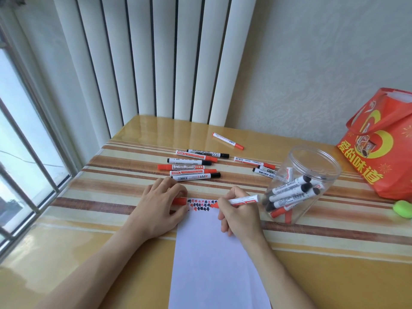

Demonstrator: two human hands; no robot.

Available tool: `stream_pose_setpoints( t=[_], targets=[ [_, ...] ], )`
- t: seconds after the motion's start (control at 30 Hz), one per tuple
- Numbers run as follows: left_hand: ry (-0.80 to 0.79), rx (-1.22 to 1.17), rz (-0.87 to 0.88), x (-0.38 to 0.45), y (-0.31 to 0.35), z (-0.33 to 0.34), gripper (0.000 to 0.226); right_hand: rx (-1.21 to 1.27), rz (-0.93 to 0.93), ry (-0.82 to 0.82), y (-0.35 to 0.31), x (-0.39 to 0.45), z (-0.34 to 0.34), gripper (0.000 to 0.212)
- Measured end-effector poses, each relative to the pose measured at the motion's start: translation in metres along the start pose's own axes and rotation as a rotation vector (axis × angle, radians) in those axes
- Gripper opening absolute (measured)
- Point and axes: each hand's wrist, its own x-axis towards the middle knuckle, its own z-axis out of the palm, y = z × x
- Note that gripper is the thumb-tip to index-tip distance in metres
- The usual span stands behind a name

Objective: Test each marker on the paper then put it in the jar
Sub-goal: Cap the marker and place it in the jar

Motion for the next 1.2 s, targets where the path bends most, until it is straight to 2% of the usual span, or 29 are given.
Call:
stream_pose_setpoints(
  t=[0.6,1.2],
  targets=[
    [0.005,-0.001,-0.005,0.0003,-0.0005,0.0003,0.034,-0.006,0.056,0.052,-0.0003,0.0017,0.0033,0.020],
    [0.001,0.001,-0.001,0.0009,-0.0007,-0.0001,0.033,-0.007,0.062,0.018,-0.0015,0.0010,0.0038,0.020]
  ],
)
